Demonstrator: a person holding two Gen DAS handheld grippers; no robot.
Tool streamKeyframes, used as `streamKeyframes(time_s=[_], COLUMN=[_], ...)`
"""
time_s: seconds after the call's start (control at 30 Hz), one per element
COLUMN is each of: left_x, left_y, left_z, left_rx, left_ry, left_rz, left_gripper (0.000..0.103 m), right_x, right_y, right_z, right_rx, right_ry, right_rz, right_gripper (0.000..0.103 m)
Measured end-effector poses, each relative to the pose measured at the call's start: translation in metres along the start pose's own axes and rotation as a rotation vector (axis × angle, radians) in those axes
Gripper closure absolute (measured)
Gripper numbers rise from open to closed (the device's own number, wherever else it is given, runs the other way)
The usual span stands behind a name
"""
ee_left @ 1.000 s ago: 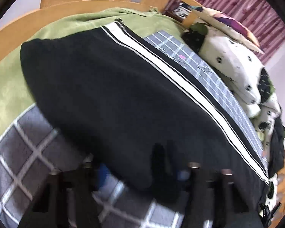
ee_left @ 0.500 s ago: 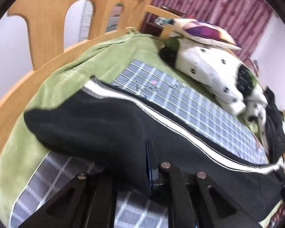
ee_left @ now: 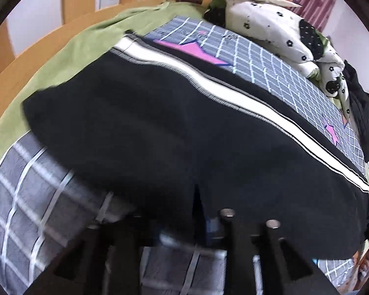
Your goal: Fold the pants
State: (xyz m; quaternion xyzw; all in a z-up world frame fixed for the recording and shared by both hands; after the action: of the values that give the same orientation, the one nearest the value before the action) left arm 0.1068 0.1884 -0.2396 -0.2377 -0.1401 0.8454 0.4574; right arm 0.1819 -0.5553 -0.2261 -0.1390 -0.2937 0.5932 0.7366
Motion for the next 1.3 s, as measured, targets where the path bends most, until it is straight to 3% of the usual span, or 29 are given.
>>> streamKeyframes(time_s=[0.1, 0.13, 0.17, 0.3, 0.37, 0.4, 0.43, 0.5, 0.57, 0.63, 0.73, 0.9, 0.97, 1.0, 1.03, 1.07, 1.2, 1.27, 1.3], left_x=[0.01, 0.014, 0.018, 0.035, 0.043, 0.047, 0.051, 0.059, 0.065, 0.068, 0.07, 0.086, 0.09, 0.091, 0.094, 0.098, 0.102, 0.092, 0.088], left_y=[0.002, 0.002, 0.001, 0.005, 0.002, -0.001, -0.002, -0.005, -0.006, -0.006, -0.009, -0.029, -0.041, -0.048, -0.055, -0.064, -0.088, -0.091, -0.089], left_z=[0.021, 0.028, 0.031, 0.047, 0.057, 0.062, 0.065, 0.067, 0.059, 0.048, 0.026, -0.01, -0.017, -0.02, -0.022, -0.024, 0.006, 0.013, 0.009], left_rx=[-0.039, -0.058, -0.061, -0.077, -0.113, -0.126, -0.133, -0.135, -0.117, -0.097, -0.072, -0.06, -0.081, -0.096, -0.117, -0.126, -0.212, -0.236, -0.225], left_ry=[-0.035, -0.037, -0.035, -0.048, -0.053, -0.042, -0.032, -0.01, 0.031, 0.09, 0.162, 0.281, 0.278, 0.268, 0.253, 0.233, 0.302, 0.235, 0.167], left_rz=[-0.005, -0.007, -0.008, 0.017, 0.043, 0.058, 0.067, 0.095, 0.129, 0.167, 0.22, 0.393, 0.419, 0.428, 0.439, 0.438, 0.399, 0.3, 0.25], left_gripper=[0.043, 0.041, 0.041, 0.041, 0.041, 0.041, 0.041, 0.041, 0.041, 0.041, 0.041, 0.039, 0.043, 0.054, 0.079, 0.09, 0.093, 0.092, 0.088], right_x=[-0.006, -0.009, -0.012, -0.018, -0.019, -0.016, -0.016, -0.014, -0.014, -0.01, -0.017, -0.034, -0.033, -0.031, -0.028, -0.024, -0.002, 0.009, 0.014], right_y=[0.006, 0.005, 0.004, -0.008, -0.017, -0.027, -0.035, -0.052, -0.057, -0.054, -0.029, 0.007, 0.014, 0.015, 0.014, 0.013, 0.014, 0.013, 0.011], right_z=[0.016, 0.021, 0.022, -0.005, -0.012, -0.009, -0.001, 0.019, 0.022, 0.009, -0.002, 0.036, 0.053, 0.061, 0.067, 0.075, 0.09, 0.094, 0.095], right_rx=[-0.044, -0.083, -0.108, -0.103, -0.117, -0.138, -0.167, -0.235, -0.239, -0.156, -0.038, -0.047, -0.055, -0.063, -0.075, -0.093, -0.145, -0.179, -0.193], right_ry=[0.0, 0.0, 0.0, -0.031, 0.037, 0.083, 0.074, -0.003, -0.025, 0.057, 0.127, 0.163, 0.184, 0.193, 0.207, 0.227, 0.25, 0.263, 0.26], right_rz=[-0.063, -0.078, -0.093, -0.214, -0.222, -0.164, -0.129, -0.125, -0.149, -0.092, -0.044, -0.044, -0.044, -0.044, -0.042, -0.038, -0.025, -0.002, 0.006], right_gripper=[0.039, 0.027, 0.026, 0.027, 0.056, 0.059, 0.061, 0.061, 0.055, 0.045, 0.044, 0.044, 0.044, 0.044, 0.044, 0.044, 0.044, 0.044, 0.044])
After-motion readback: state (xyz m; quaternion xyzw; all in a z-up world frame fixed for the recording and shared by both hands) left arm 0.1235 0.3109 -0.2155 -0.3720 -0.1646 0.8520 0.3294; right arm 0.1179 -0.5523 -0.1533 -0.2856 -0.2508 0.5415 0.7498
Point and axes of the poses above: each gripper's, at about its wrist camera, not at the fingertips, and z roughly against the way its jaws point, x to its left, y to its underside, the point moved 6 cm from there along -z, roughly the way its jaws point, and after that the axes turned 7 degrees about z, right-handed, at the moved point
